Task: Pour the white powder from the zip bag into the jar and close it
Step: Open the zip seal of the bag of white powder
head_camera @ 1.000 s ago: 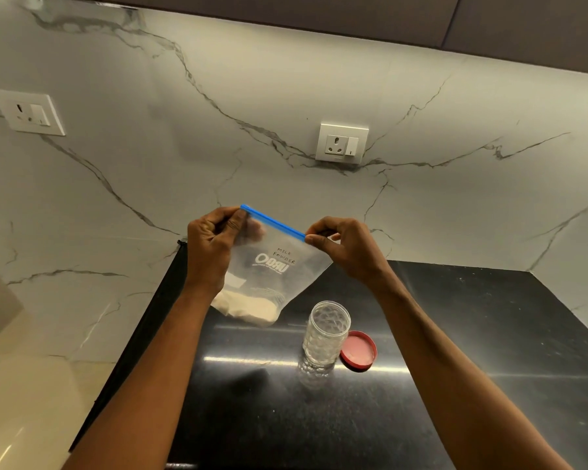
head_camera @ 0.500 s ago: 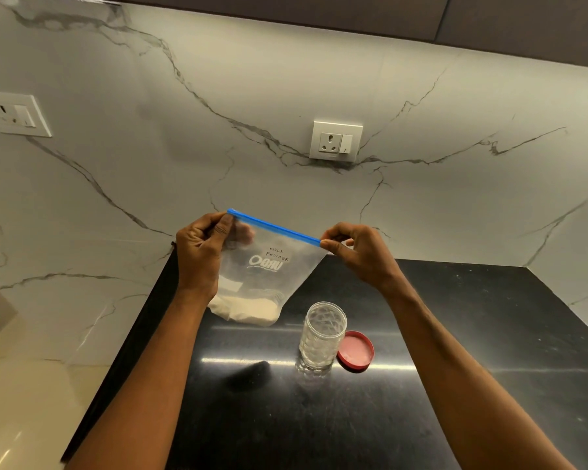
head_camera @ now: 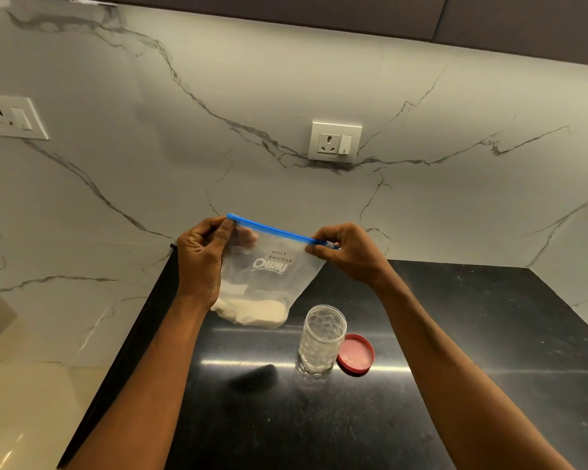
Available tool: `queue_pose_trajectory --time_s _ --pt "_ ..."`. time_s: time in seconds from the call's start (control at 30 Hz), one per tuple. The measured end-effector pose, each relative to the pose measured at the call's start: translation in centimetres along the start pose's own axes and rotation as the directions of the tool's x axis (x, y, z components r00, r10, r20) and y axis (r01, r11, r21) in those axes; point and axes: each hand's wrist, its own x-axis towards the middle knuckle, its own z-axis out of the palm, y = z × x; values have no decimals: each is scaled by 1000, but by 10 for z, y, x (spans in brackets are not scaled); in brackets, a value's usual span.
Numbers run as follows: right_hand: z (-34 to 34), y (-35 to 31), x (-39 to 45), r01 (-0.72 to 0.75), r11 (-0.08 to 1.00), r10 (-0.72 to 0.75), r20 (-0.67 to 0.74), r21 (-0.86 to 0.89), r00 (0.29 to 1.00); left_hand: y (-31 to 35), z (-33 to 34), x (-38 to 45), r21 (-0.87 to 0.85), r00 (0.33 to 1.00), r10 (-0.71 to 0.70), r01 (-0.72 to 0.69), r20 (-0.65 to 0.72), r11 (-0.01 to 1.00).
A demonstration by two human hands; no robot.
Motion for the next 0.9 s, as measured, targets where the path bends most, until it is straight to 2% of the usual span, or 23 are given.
queue_pose_trajectory --time_s 0.2,0.4,0.6,0.73,0.9 --pt "1 -5 -1 -3 994 15 -104 113 994 3 -10 -4 37 999 -36 35 26 999" --pt "6 -12 1 43 999 -45 -125 -15 991 -1 -4 -8 114 1000 -21 21 -8 993" --pt "6 -8 -4 2 1000 -3 -226 -4 974 -3 -8 -9 104 999 28 -26 -17 994" --pt "7 -8 -6 -10 999 17 -193 36 981 -3 -7 -9 119 999 -33 33 2 992" --pt "4 -8 -5 -11 998 19 -145 56 989 4 -10 -10 221 997 -53 40 50 974"
